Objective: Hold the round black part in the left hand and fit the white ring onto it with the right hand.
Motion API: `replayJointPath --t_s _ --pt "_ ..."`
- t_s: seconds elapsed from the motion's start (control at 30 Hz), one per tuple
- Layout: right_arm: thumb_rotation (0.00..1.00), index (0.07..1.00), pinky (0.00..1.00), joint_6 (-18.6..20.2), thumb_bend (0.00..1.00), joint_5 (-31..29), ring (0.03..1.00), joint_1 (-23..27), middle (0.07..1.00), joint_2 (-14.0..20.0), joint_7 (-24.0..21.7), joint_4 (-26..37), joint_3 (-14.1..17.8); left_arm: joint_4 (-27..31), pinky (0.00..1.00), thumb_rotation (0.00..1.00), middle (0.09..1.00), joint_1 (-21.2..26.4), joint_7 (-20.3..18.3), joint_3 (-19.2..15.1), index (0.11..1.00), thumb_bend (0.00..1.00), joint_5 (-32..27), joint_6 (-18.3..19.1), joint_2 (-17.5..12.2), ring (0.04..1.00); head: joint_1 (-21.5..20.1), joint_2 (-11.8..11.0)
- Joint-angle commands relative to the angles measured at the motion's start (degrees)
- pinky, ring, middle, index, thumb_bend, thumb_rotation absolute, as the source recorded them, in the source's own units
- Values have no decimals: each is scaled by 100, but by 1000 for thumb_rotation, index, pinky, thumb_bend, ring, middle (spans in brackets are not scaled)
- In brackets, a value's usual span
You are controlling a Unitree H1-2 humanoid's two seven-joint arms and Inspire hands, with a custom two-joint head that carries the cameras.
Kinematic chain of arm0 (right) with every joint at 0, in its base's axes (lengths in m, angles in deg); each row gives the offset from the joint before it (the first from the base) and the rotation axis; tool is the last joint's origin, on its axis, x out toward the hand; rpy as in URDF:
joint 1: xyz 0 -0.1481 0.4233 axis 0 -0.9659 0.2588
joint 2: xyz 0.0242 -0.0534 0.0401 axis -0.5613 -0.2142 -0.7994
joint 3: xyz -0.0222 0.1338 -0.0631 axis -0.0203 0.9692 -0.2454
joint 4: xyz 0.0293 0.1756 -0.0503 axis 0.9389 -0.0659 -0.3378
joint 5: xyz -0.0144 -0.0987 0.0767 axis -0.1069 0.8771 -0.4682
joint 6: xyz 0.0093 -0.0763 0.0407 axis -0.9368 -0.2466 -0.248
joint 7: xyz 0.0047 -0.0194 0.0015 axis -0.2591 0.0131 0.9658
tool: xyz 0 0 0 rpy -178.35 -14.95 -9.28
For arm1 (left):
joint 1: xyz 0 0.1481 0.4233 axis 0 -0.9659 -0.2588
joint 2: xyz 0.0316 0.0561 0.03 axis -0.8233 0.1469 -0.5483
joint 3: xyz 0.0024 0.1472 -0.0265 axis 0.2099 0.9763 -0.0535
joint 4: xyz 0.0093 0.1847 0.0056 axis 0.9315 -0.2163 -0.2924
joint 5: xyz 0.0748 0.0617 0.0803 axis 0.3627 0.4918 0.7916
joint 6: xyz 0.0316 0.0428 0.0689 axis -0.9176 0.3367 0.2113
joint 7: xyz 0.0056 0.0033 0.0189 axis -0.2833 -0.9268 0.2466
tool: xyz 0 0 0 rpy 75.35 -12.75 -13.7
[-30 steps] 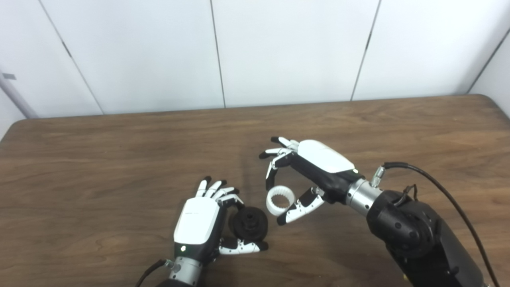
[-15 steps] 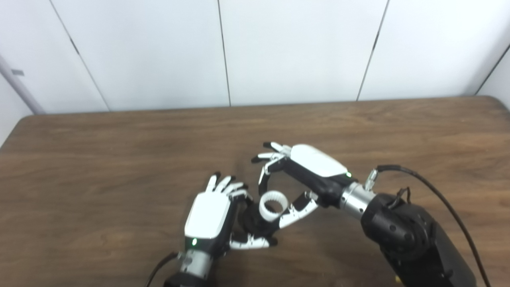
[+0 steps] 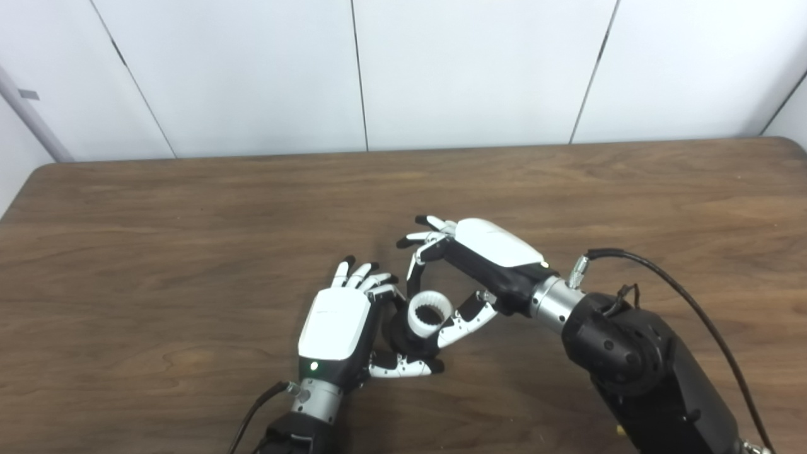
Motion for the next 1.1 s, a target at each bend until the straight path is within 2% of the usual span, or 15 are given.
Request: replayJointPath --t_s 0.0,1.07 --pt "144 485 1000 -243 517 13 1000 236 872 -36 148 36 46 -222 1000 54 788 -76 -302 152 482 526 70 26 27 897 12 10" --pt "142 485 1000 -445 519 43 1000 157 865 -143 277 -230 39 -304 1000 56 790 -13 -260 224 482 525 93 49 43 897 35 -9"
